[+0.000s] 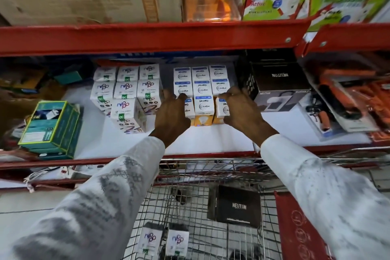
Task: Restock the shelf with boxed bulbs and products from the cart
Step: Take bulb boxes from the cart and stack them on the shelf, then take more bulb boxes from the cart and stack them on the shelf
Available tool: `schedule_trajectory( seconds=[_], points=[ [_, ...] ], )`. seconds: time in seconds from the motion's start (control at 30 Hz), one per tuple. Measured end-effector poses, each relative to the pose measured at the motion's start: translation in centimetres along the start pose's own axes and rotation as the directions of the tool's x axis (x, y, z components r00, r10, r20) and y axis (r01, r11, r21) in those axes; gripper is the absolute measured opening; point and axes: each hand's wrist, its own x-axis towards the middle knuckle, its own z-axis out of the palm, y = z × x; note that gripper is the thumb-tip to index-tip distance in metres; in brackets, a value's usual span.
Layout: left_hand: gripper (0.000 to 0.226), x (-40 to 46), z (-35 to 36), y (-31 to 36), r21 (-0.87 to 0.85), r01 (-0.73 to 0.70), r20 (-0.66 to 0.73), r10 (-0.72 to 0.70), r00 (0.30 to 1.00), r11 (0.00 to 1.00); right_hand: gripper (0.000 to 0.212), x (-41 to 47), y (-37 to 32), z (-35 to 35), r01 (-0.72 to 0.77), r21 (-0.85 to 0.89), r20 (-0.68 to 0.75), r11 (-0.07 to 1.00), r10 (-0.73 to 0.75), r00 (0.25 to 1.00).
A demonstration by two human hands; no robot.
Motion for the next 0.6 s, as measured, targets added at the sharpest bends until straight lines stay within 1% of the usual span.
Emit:
schedule_trajectory(
  seconds=[0.13,0.2,0.27,0.4,0.5,0.53,0.57,0.6],
  points=[
    [0.071,0.3,0.7,-0.5,-0.034,-0.009,0.003,0.010,1.000,0.999,0.074,0.2,0.1,0.5,0.006,0.027,-0.011,1.000,-0.005,1.000],
    [0.077,0.0,0.7,-0.7,-0.071,-0.009,0.028,0.011,1.000,0.997,0.075,0.0,0.2,0.9,0.032,0.006,-0.004,0.999,-0.032,0.999],
    [0.080,-0.7,0.4,-1.0,-0.076,-0.047,0.045,0.051,0.998,0.996,0.075,-0.8,0.2,1.1,0.052,-0.019,-0.009,0.998,-0.052,0.999],
    [0.076,-4.8,-0.9,-2.2,-0.052,-0.121,0.006,0.121,0.993,0.991,0.073,-4.9,-1.0,1.1,0.081,-0.037,-0.115,0.996,-0.085,0.990],
    [0.066,-11.2,-0.9,-4.0,-0.010,-0.224,-0.017,0.224,0.974,0.974,0.068,-10.1,-2.9,2.5,0.127,0.021,-0.189,0.992,-0.121,0.975],
    [0.064,-13.6,-0.2,-4.9,-0.011,-0.254,0.004,0.254,0.967,0.967,0.066,-12.0,-3.6,3.4,0.141,0.043,-0.195,0.989,-0.130,0.972],
    [0.066,-16.1,0.7,-5.8,-0.016,-0.264,0.056,0.264,0.963,0.964,0.064,-13.9,-4.3,4.7,0.149,0.060,-0.181,0.987,-0.136,0.974],
    [0.070,-18.5,1.8,-6.8,-0.007,-0.256,0.145,0.254,0.956,0.967,0.064,-15.7,-5.1,6.1,0.155,0.065,-0.148,0.986,-0.144,0.978]
  ],
)
